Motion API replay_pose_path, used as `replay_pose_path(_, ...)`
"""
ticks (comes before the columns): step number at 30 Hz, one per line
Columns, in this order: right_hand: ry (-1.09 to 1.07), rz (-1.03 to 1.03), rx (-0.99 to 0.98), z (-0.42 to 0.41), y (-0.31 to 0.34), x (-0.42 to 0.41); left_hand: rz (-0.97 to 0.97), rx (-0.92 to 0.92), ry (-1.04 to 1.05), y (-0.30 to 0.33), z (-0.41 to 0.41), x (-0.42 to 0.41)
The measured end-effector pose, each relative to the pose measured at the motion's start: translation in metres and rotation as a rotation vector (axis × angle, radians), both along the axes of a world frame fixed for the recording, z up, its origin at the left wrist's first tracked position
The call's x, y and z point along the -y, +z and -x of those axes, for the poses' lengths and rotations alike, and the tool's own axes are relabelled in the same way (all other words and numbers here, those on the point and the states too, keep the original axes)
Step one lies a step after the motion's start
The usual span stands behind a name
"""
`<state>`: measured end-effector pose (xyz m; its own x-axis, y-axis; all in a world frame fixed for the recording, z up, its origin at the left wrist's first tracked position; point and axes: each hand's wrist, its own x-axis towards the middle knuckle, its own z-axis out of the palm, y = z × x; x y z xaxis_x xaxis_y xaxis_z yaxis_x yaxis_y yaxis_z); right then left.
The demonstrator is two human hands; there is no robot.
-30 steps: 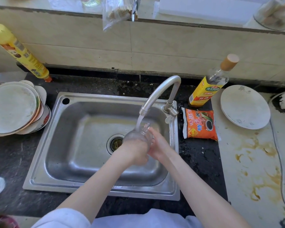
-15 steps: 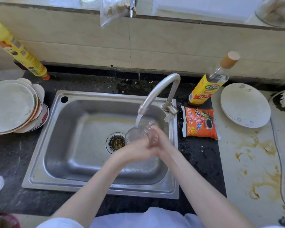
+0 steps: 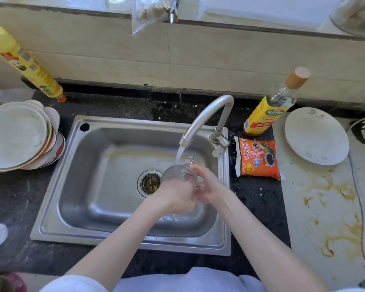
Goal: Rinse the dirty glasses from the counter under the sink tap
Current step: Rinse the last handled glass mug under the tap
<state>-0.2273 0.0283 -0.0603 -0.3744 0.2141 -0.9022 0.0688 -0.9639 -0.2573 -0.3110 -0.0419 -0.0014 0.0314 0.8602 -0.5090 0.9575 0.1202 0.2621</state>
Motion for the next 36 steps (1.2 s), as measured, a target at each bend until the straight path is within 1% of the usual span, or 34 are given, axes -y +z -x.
replay_pose_path(1, -0.029, -0.009, -0.026, 0.000, -0.003, -0.002, -0.061, -0.038, -0.017, 0.001, -0.001, 0.005)
replay_pose_path(3, -0.083, -0.018, -0.084, 0.001, -0.008, -0.008, -0.180, -0.134, -0.129, 0.000, -0.001, 0.015)
replay_pose_path(5, -0.075, -0.037, -0.089, 0.002, -0.014, -0.015, -0.364, -0.190, -0.223, -0.005, 0.005, 0.020)
replay_pose_path(6, -0.056, -0.040, -0.101, 0.002, -0.016, -0.017, -0.395, -0.206, -0.235, -0.005, 0.008, 0.019)
replay_pose_path(7, -0.029, -0.027, -0.126, 0.002, -0.014, -0.017, -0.373, -0.235, -0.249, -0.001, 0.010, 0.018)
replay_pose_path(9, 0.013, -0.030, -0.179, 0.004, -0.010, -0.013, -0.209, -0.325, -0.284, 0.009, 0.007, 0.010)
replay_pose_path(10, 0.033, -0.040, -0.173, 0.006, -0.012, -0.010, -0.143, -0.366, -0.305, 0.006, 0.005, 0.005)
replay_pose_path(12, 0.043, -0.038, -0.132, 0.008, -0.015, -0.002, -0.037, -0.362, -0.274, 0.002, 0.001, -0.005)
replay_pose_path(14, 0.023, -0.027, -0.074, 0.012, -0.017, 0.003, 0.069, -0.317, -0.206, -0.002, -0.002, -0.009)
replay_pose_path(17, 0.019, -0.025, -0.013, 0.013, -0.021, 0.005, 0.105, -0.289, -0.166, -0.001, -0.004, -0.006)
replay_pose_path(19, 0.002, -0.025, 0.002, 0.011, -0.022, 0.005, 0.037, -0.278, -0.146, -0.006, -0.005, -0.001)
replay_pose_path(21, -0.036, -0.005, -0.010, 0.008, -0.021, 0.001, -0.092, -0.216, -0.088, -0.011, 0.000, 0.008)
replay_pose_path(25, -0.183, 0.112, 0.004, -0.002, -0.026, -0.008, -0.531, 0.017, -0.109, -0.018, 0.025, 0.022)
replay_pose_path(26, -0.191, 0.136, 0.005, -0.003, -0.028, -0.008, -0.588, 0.077, -0.087, -0.022, 0.031, 0.025)
replay_pose_path(27, -0.199, 0.165, -0.008, -0.005, -0.028, -0.008, -0.625, 0.144, -0.040, -0.023, 0.035, 0.027)
replay_pose_path(29, -0.214, 0.194, -0.030, -0.007, -0.026, -0.007, -0.701, 0.280, 0.149, -0.023, 0.039, 0.031)
replay_pose_path(30, -0.210, 0.188, -0.035, -0.008, -0.025, -0.006, -0.701, 0.342, 0.259, -0.024, 0.040, 0.032)
replay_pose_path(31, -0.195, 0.174, -0.038, -0.007, -0.023, -0.005, -0.655, 0.413, 0.353, -0.025, 0.040, 0.032)
replay_pose_path(32, -0.164, 0.158, -0.053, -0.006, -0.022, -0.004, -0.555, 0.498, 0.436, -0.030, 0.041, 0.032)
replay_pose_path(34, -0.073, 0.139, -0.078, 0.002, -0.019, 0.001, -0.355, 0.645, 0.552, -0.040, 0.040, 0.030)
replay_pose_path(36, -0.031, 0.161, -0.102, 0.009, -0.014, 0.007, -0.285, 0.769, 0.634, -0.049, 0.037, 0.028)
